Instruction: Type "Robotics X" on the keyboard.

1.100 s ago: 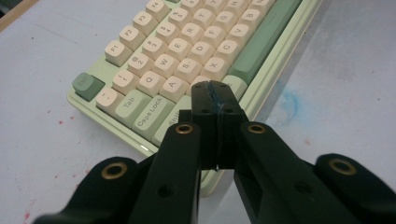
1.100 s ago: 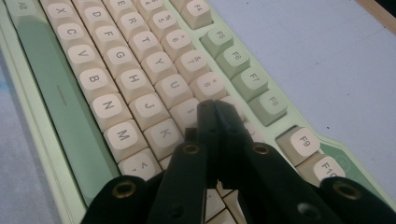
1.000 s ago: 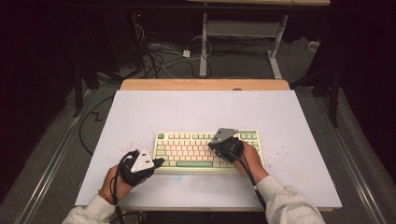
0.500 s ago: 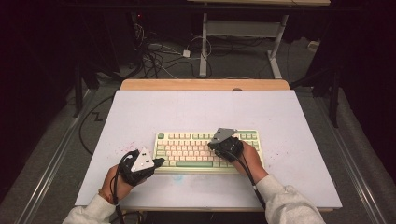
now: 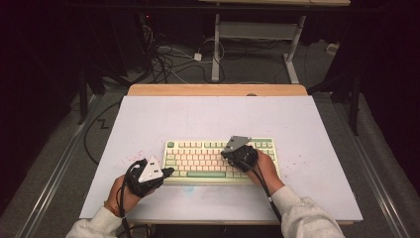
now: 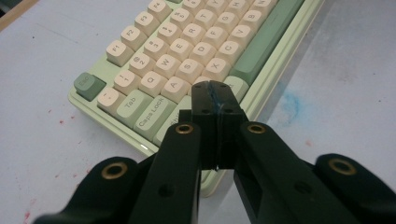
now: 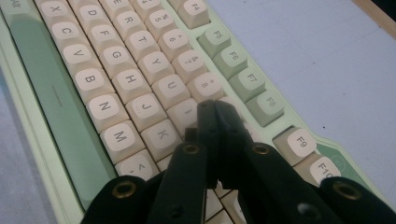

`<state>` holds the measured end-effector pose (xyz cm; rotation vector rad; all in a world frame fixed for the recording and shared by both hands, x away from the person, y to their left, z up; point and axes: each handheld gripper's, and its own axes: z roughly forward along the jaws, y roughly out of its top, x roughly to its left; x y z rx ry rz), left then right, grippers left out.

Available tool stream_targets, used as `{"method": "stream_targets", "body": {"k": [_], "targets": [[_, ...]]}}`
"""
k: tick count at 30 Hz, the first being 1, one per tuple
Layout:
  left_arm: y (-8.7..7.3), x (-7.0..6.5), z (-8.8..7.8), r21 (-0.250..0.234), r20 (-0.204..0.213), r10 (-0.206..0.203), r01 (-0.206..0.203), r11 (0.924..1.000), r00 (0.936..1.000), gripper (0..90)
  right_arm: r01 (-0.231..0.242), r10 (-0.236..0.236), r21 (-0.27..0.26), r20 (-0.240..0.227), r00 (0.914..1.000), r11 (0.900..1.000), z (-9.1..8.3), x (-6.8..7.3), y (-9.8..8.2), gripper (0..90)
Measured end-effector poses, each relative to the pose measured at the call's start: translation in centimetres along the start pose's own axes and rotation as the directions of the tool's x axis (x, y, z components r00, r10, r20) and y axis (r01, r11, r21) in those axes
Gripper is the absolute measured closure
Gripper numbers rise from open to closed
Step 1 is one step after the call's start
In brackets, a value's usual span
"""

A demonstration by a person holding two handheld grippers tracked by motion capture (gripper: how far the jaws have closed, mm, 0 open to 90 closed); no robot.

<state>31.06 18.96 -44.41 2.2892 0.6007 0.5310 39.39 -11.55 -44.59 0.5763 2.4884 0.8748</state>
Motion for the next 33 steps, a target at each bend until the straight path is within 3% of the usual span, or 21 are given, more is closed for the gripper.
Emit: {"method": "stream_targets", "body": {"k": [6,13,33], "targets": [[0.01,-0.02,0.01,0.001,0.001,0.001,-0.001,1.0000,1.0000,87.8,-0.023,0.023,-0.017,0.009,0.9997,1.000,-0.34,-0.13,0.14,90.0],[0.04,-0.07,0.01,0.000,0.002,0.000,0.000,1.0000,1.0000,87.8,0.000,0.000,-0.016,0.004,1.0000,1.000,-0.37,0.12,0.36,90.0],[-0.03,0.02,0.12,0.020,0.000,0.004,-0.004,0.9998,1.0000,87.8,-0.012,0.012,0.012,0.004,0.9999,1.000,0.08,0.29,0.05,90.0]]}}
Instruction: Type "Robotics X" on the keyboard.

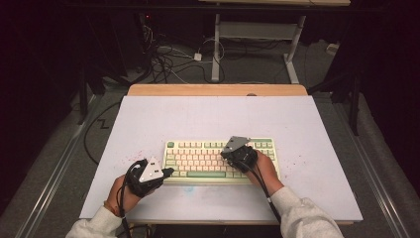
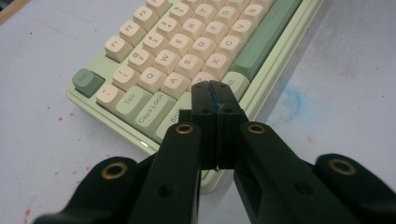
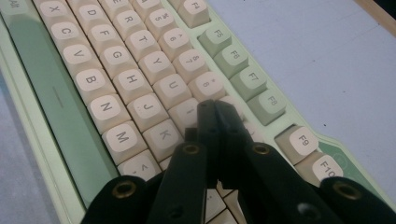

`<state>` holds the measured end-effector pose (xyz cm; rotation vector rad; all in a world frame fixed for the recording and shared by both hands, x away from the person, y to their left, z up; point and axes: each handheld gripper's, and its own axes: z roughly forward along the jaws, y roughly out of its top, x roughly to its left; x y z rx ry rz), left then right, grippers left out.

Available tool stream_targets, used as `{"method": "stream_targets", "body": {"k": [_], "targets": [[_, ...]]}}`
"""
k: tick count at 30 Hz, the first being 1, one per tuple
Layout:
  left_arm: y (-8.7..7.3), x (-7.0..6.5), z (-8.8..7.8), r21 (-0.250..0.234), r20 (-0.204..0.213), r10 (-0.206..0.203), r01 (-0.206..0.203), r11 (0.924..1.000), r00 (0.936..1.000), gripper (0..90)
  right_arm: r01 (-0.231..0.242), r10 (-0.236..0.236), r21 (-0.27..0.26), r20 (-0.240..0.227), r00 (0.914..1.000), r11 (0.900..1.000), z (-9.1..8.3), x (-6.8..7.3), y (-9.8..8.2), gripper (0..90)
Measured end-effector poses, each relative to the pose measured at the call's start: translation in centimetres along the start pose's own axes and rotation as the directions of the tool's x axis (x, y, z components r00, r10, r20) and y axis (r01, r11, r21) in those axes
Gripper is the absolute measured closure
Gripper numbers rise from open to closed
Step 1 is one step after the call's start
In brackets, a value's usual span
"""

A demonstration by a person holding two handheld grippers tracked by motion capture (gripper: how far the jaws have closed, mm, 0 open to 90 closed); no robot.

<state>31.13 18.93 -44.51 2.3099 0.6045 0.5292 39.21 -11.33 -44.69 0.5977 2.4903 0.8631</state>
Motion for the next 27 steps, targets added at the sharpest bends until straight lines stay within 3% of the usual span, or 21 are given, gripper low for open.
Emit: {"method": "stream_targets", "body": {"k": [4,14,27], "targets": [[0.0,0.0,0.0,-0.001,0.000,0.000,0.000,1.0000,1.0000,87.7,0.013,-0.013,0.018,0.001,0.9999,1.000,0.1,0.2,0.0,90.0],[0.1,-0.1,0.1,-0.001,-0.002,0.004,-0.004,1.0000,1.0000,87.7,0.000,0.001,-0.067,0.011,0.9999,0.998,-1.8,0.1,0.0,90.0],[0.4,-0.2,-0.2,-0.020,-0.012,0.013,-0.013,0.9997,0.9999,87.7,-0.032,0.032,-0.162,-0.001,0.9995,0.986,-4.2,0.5,-0.3,90.0]]}}
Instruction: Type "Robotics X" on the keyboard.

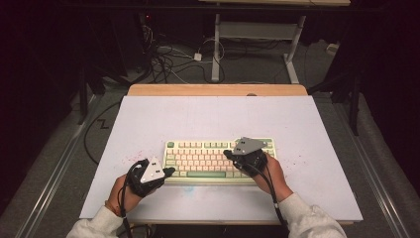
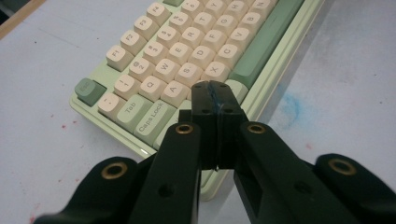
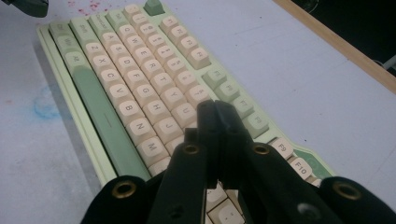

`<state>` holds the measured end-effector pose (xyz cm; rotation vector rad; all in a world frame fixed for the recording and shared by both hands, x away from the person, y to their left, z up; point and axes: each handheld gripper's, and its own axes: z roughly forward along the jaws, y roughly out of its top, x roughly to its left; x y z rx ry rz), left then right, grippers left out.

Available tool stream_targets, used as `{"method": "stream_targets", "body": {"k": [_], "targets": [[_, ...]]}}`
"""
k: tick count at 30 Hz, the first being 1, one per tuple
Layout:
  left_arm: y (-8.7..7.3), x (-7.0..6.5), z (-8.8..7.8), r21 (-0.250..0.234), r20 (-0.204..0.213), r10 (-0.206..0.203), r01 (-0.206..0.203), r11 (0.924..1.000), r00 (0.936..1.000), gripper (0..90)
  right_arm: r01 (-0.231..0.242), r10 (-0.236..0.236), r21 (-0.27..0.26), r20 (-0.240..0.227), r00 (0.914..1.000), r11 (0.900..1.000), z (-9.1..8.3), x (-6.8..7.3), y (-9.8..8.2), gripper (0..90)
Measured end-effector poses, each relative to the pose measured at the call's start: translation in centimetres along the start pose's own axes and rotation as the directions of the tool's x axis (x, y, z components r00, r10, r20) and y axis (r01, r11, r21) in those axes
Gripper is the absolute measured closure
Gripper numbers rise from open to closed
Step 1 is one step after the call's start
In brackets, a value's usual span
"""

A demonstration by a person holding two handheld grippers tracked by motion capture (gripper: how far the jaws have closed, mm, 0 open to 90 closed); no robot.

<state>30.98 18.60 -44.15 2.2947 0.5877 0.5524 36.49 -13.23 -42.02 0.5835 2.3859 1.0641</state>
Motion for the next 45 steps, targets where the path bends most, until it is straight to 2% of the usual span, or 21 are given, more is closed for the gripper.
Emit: {"method": "stream_targets", "body": {"k": [18,34,45], "targets": [[0.3,0.1,-0.2,-0.015,-0.003,-0.003,0.003,0.9999,1.0000,87.7,0.008,-0.008,-0.032,0.000,1.0000,0.999,-1.9,0.4,-0.6,90.0],[0.8,0.1,-0.1,-0.024,-0.002,0.000,0.000,0.9997,1.0000,87.7,0.009,-0.009,-0.030,0.012,0.9999,1.000,-2.9,0.4,-1.4,90.0],[1.8,0.1,0.5,-0.038,0.004,0.005,-0.005,0.9993,1.0000,87.7,0.014,-0.014,-0.033,0.021,0.9997,0.999,-3.7,0.6,-2.1,90.0]]}}
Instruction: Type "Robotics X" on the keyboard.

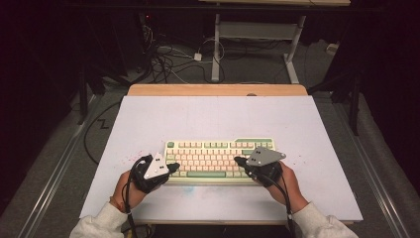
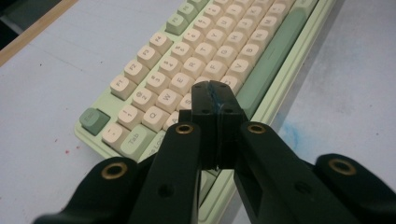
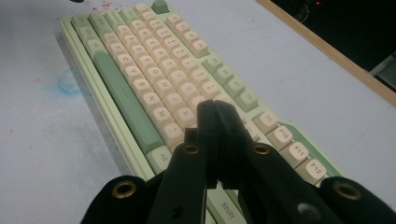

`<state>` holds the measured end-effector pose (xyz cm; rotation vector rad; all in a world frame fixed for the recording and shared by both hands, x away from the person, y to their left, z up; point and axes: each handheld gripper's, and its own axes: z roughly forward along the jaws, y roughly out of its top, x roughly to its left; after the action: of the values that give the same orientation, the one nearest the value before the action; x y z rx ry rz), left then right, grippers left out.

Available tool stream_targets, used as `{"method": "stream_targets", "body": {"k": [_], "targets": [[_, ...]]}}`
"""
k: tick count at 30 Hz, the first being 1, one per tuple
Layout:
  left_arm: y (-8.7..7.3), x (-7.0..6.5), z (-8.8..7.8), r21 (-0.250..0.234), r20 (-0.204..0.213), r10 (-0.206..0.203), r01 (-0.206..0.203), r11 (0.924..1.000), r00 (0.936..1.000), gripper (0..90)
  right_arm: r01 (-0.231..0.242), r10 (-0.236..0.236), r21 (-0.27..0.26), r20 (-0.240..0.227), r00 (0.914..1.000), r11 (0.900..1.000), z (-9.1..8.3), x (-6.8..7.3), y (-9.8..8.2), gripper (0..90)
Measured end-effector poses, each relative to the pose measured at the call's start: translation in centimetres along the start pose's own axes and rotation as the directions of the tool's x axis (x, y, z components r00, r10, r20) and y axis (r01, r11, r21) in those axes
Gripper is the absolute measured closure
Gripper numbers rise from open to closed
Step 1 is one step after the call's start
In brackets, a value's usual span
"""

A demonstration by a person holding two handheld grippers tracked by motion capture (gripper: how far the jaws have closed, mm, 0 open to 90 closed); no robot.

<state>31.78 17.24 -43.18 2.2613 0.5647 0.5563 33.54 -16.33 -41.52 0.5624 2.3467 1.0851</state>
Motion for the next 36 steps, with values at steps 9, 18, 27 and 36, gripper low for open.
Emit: {"method": "stream_targets", "body": {"k": [9,18,27,36], "targets": [[1.3,0.1,0.8,-0.011,0.008,0.003,-0.003,0.9999,1.0000,87.7,-0.004,0.004,0.001,0.008,1.0000,1.000,-0.8,-0.1,-0.7,90.0],[2.3,0.4,2.0,-0.006,0.016,0.003,-0.003,1.0000,0.9999,87.7,-0.005,0.005,0.005,0.009,0.9999,1.000,-1.7,0.0,-1.3,90.0],[3.3,0.7,3.8,0.019,0.030,0.008,-0.009,0.9998,0.9995,87.7,-0.002,0.002,0.017,0.002,1.0000,1.000,-1.8,0.1,-1.7,90.0],[4.2,0.9,5.5,0.044,0.058,0.020,-0.022,0.9988,0.9981,87.7,0.002,-0.001,0.031,-0.011,0.9999,1.000,-1.3,0.4,-1.8,90.0]]}}
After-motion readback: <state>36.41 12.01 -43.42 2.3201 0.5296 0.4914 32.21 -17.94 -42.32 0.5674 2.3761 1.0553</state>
